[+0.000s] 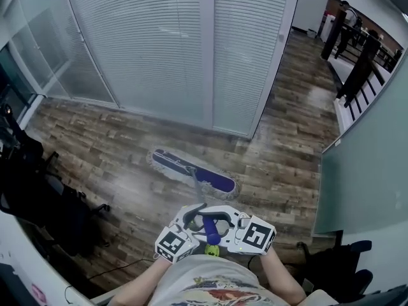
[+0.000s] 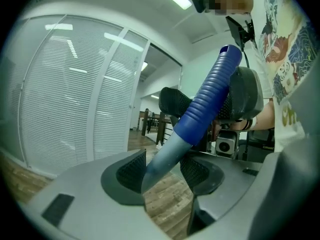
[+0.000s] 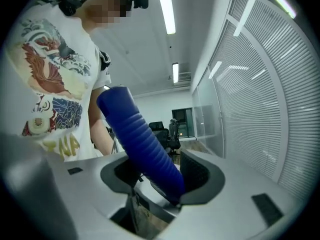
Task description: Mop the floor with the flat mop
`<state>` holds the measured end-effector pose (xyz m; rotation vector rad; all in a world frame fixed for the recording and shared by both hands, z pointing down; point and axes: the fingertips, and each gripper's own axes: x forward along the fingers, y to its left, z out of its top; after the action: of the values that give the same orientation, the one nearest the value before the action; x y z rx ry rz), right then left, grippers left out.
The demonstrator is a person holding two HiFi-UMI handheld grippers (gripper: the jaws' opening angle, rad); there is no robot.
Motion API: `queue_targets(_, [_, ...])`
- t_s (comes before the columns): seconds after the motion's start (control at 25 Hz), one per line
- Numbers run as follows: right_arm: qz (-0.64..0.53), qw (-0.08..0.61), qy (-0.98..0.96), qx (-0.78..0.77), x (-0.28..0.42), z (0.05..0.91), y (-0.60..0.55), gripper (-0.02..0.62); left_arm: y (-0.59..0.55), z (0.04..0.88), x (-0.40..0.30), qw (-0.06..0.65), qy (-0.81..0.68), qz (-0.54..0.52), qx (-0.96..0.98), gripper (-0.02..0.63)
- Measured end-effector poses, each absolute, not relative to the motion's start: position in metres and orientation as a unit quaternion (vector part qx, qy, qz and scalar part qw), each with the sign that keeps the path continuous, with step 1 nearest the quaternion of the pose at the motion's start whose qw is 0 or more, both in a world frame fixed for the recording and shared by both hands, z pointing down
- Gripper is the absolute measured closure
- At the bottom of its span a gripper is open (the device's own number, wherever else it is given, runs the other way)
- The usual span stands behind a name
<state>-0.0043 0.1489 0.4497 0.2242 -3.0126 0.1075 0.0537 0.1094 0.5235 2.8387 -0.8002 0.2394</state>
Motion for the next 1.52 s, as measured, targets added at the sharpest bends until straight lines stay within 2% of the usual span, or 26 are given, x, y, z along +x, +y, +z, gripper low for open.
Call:
queue_targets(0.2, [0.056,0.075,-0.994,0.055,-0.007,0.469,0.185,0.365,0.143,0.547,0.057,0.078,-0.242,0.135,0.958,0.419])
queue_targets(0.44, [0.035,0.034,-0.996,0.071,-0.007,0.473,0.178,0.361,0.139,0.551,0.055,0.05,-0.23,0.146,0.961,0.419])
queue_targets(0.84, [0.049,0.069,-0.995,0.057,-0.022,0.479,0.144,0.362,0.101,0.557,0.048,0.047,-0.214,0.146,0.965,0.419])
queue_targets(1.2, [0.047,0.079,-0.994,0.067,-0.043,0.501,0.056,0.36,0.012,0.577,0.03,0.052,-0.207,0.143,0.966,0.417])
queue_targets(1.52, [0.052,0.12,-0.988,0.082,-0.07,0.538,-0.08,0.354,-0.126,0.605,0.001,0.053,-0.206,0.141,0.967,0.407])
